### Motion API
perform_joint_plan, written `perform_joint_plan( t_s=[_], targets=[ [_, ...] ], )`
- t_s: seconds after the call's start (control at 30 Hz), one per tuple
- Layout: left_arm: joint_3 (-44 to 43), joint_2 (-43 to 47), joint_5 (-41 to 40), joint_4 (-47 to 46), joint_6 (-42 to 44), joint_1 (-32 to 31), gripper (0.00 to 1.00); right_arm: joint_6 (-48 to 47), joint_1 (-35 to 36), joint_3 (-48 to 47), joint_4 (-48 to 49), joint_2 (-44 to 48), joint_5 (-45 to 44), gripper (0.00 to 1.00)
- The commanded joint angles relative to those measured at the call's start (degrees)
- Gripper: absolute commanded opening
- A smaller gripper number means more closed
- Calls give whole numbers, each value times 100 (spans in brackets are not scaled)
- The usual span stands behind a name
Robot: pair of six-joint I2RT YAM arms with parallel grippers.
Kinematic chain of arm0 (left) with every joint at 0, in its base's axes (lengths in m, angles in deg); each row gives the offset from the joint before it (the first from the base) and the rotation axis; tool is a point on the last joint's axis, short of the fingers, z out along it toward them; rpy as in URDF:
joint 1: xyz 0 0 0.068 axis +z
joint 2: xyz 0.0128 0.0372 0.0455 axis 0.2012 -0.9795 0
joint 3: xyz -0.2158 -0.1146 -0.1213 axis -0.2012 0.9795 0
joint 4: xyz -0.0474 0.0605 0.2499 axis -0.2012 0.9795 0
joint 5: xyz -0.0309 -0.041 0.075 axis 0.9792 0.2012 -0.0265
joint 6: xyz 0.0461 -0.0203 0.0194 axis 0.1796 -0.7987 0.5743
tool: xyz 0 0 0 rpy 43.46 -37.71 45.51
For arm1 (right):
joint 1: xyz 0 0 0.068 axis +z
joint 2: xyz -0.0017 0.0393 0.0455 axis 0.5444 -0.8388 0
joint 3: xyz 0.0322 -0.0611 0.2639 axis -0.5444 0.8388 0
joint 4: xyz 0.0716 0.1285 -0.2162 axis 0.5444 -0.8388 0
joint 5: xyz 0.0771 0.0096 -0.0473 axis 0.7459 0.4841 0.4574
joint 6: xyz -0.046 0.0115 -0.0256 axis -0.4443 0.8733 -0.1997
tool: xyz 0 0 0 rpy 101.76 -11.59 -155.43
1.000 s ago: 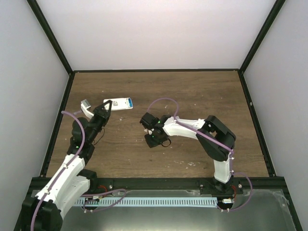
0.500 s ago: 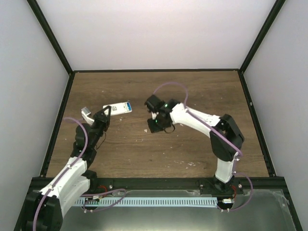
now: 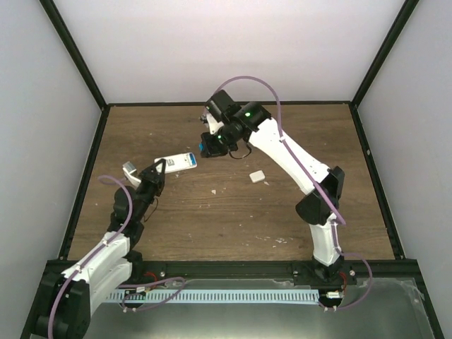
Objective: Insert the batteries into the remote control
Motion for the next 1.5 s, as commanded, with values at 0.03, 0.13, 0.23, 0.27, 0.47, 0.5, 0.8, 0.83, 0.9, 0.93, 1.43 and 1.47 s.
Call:
perform_joint_plan(
  t_s=[0.03, 0.13, 0.23, 0.27, 0.47, 0.5, 0.8, 0.83, 0.9, 0.93, 1.43, 1.47],
  targets=[
    [55, -176, 69, -754, -47, -139, 0, 91, 29, -179, -535, -261, 586, 2],
    [75, -325, 107, -937, -29, -252, 0, 110, 49, -111, -530, -261, 534, 2],
    [79, -434, 99, -1033, 4, -371, 0, 152, 79, -22, -518, -262, 553, 2],
    [77, -469, 106, -1063, 10, -399, 0, 160, 96, 5, -502, -256, 553, 2],
    [82, -594, 61, -1270, 103, -534, 0, 286, 134, 206, -524, -264, 671, 2],
    [78, -611, 37, -1292, 133, -569, 0, 291, 143, 229, -552, -274, 660, 2],
    [109, -986, -8, -1779, 105, -688, 0, 508, 154, 436, -557, -261, 727, 3],
    [104, -1009, -3, -1795, 104, -693, 0, 530, 155, 440, -557, -264, 718, 3],
    [99, -1029, 1, -1810, 121, -696, 0, 573, 155, 424, -557, -282, 703, 4],
    [91, -1033, 8, -1810, 142, -697, 0, 611, 150, 413, -553, -294, 698, 4],
    [113, -926, 113, -1592, 249, -697, 0, 883, -1, 343, -557, -398, 506, 3],
    [106, -924, 147, -1576, 272, -697, 0, 890, -3, 329, -557, -409, 489, 3]
  ],
)
